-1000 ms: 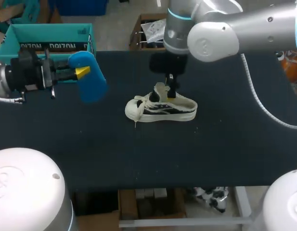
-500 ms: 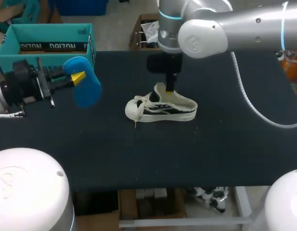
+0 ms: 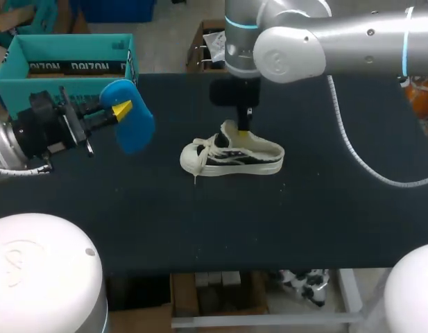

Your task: Open the shoe tongue, take the insole out of the shoe, put the insole back into the shoe, and pack the shoe into the shoebox

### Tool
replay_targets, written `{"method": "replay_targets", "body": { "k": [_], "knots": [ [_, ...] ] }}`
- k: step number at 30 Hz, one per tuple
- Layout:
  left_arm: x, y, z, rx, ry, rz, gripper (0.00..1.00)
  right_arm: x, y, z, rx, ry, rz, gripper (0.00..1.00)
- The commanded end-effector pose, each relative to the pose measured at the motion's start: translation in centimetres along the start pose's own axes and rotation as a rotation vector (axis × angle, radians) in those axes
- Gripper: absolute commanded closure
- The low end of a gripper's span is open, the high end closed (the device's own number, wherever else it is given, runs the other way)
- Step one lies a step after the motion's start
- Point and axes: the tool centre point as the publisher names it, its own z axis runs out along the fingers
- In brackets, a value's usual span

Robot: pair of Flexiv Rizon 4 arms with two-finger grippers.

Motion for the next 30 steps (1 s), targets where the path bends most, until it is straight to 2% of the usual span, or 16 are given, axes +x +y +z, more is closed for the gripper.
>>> {"method": "replay_targets", "body": {
  "k": [1, 15, 21, 30],
  "knots": [
    [-0.8, 0.8, 2.1, 0.031, 0.048, 0.003, 1.0, 0.8, -0.6, -0.2, -0.021, 0.003, 0.07, 1.0],
    [-3.0, 1.0, 11.2, 0.178, 0.291, 0.008, 1.0, 4.7, -2.2, -2.1, -0.19, 0.039, 0.506, 1.0],
    [-4.4, 0.9, 14.3, 0.245, 0.375, 0.006, 1.0, 6.0, -1.6, -2.7, -0.297, 0.035, 0.677, 1.0],
    [-6.1, 1.6, 18.1, 0.309, 0.469, -0.014, 1.0, 8.0, -0.5, -3.1, -0.462, -0.023, 0.894, 1.0]
  ]
}}
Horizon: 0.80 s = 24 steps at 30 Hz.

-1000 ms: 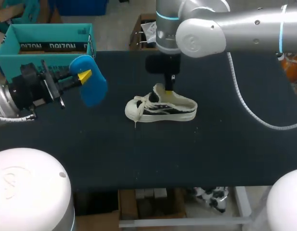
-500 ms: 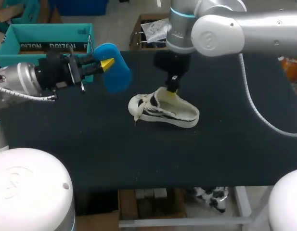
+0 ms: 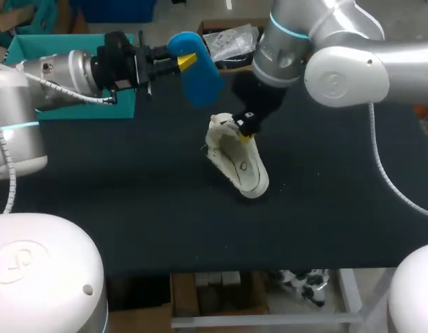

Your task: Open the shoe tongue, take the insole out of the shoe, put the insole back into the shoe, and pack the shoe into the shoebox

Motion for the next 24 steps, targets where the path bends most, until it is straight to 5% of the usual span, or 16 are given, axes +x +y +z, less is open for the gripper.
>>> {"method": "replay_targets", "body": {
  "k": [1, 10, 24],
  "knots": [
    [-2.3, 1.5, 2.1, 0.124, 0.162, -0.013, 1.0, 0.9, -1.1, 0.0, -0.239, -0.017, 0.064, 1.0],
    [-3.6, 2.5, 3.1, 0.142, 0.197, -0.028, 1.0, 0.9, -1.6, 1.5, -0.294, 0.006, 0.125, 1.0],
    [-3.5, 3.1, 0.6, 0.143, 0.16, -0.04, 1.0, -0.7, -2.2, 2.7, -0.306, 0.026, 0.184, 1.0]
  ]
}}
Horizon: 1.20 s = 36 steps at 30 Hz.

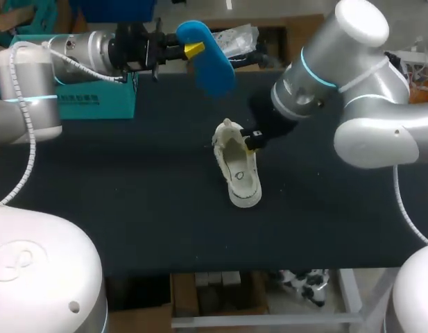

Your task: Open the shoe tongue, take the insole out of the shoe, put the insole back into the shoe, and pack the shoe into the shoebox

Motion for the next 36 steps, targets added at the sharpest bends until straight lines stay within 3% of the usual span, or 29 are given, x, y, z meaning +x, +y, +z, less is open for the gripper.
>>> {"method": "replay_targets", "body": {
  "k": [1, 8, 9, 10, 11, 21, 23, 34, 36],
  "knots": [
    [0.4, 0.2, -0.6, 0.015, -0.015, 0.001, 1.0, -0.2, -0.6, -0.2, -0.087, -0.006, 0.01, 1.0],
    [0.9, 0.2, -0.9, 0.027, -0.024, 0.002, 1.0, -0.7, -1.2, -0.8, -0.092, -0.02, 0.032, 1.0],
    [1.0, 0.2, -0.9, 0.028, -0.024, 0.002, 1.0, -0.7, -1.3, -0.8, -0.093, -0.019, 0.032, 0.85],
    [1.0, 0.2, -0.8, 0.03, -0.024, 0.002, 1.0, -0.8, -1.4, -0.8, -0.096, -0.018, 0.034, 0.58],
    [1.2, 0.2, -0.7, 0.038, -0.022, 0.002, 1.0, -0.9, -1.5, -0.9, -0.1, -0.016, 0.034, 0.0],
    [3.5, -0.6, 1.0, 0.089, 0.008, -0.028, 1.0, -1.0, -2.6, -3.9, -0.192, -0.007, 0.015, 0.0],
    [4.1, -0.5, 1.6, 0.033, -0.026, -0.104, 1.0, -1.0, -2.6, -3.9, -0.192, -0.007, 0.015, 0.0],
    [4.1, -0.5, 1.6, 0.033, -0.026, -0.104, 1.0, -1.0, -2.6, -3.9, -0.192, -0.007, 0.015, 0.0],
    [5.2, -0.7, 2.2, 0.012, -0.009, -0.109, 1.0, -1.4, -2.5, -4.0, -0.204, 0.024, -0.005, 0.0]
  ]
}}
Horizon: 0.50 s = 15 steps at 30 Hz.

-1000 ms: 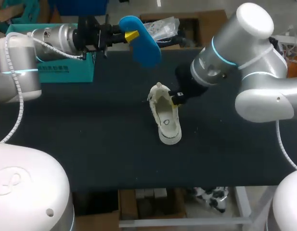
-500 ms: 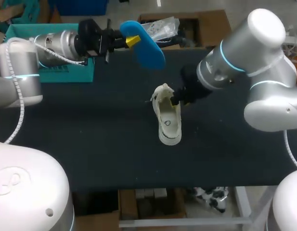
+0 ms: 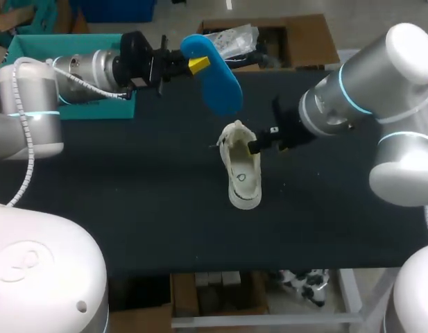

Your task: Open the shoe tongue, take the insole out of the shoe, put the insole back into the shoe, and pack the shoe into the shoebox

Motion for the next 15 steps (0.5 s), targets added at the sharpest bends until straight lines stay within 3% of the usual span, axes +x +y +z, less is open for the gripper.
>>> {"method": "replay_targets", "body": {
  "k": [1, 7, 15],
  "knots": [
    [1.8, -0.3, 1.0, -0.039, -0.005, -0.009, 1.0, -0.7, -0.1, -0.1, -0.044, 0.048, -0.02, 0.0],
    [5.3, 0.0, 2.0, -0.098, -0.035, -0.07, 1.0, -2.7, -1.5, -2.2, -0.078, 0.128, 0.029, 0.0],
    [8.6, 0.5, 1.9, -0.108, -0.131, -0.169, 1.0, -5.0, -3.0, -4.2, -0.031, 0.165, 0.203, 0.0]
  ]
}}
